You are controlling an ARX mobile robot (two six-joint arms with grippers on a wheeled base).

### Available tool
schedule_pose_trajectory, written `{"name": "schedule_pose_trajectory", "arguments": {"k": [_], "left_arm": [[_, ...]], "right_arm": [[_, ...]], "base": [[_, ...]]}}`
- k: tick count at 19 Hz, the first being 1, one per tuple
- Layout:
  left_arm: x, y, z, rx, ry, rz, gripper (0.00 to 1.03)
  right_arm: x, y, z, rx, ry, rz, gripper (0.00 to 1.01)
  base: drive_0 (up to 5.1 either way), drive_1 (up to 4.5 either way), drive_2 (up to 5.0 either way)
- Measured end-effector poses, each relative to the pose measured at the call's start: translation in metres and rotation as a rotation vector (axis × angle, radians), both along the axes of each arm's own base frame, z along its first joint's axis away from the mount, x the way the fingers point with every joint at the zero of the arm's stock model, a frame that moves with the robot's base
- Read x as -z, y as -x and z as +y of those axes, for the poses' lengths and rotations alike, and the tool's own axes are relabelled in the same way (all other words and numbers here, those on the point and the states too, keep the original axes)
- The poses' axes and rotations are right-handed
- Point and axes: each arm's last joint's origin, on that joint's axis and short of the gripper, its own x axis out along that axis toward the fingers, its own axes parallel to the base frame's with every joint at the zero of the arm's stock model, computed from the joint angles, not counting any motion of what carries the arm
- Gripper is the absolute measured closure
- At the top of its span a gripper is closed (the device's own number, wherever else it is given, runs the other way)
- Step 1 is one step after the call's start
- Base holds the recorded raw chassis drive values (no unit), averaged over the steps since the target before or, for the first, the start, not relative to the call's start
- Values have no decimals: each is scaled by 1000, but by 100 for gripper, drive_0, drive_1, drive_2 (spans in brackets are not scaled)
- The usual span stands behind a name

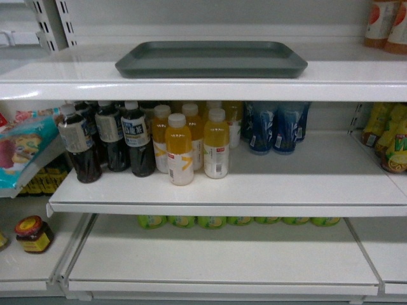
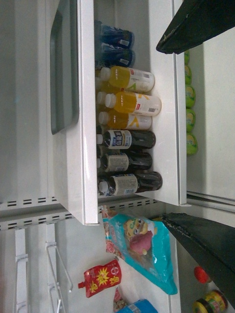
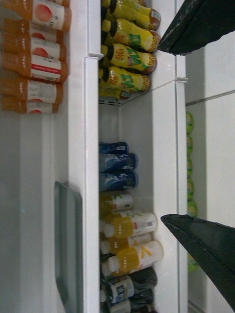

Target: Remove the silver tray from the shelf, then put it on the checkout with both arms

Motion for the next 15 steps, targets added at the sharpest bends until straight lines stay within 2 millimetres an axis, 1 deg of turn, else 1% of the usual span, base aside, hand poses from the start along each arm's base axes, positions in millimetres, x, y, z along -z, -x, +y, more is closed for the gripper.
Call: {"name": "schedule_pose_trajectory", "arguments": {"k": [15], "left_arm": [[0, 0, 0, 1, 0, 0, 5]], "right_arm": [[0, 0, 0, 0, 0, 0, 3]], "base": [[0, 0, 0]]}}
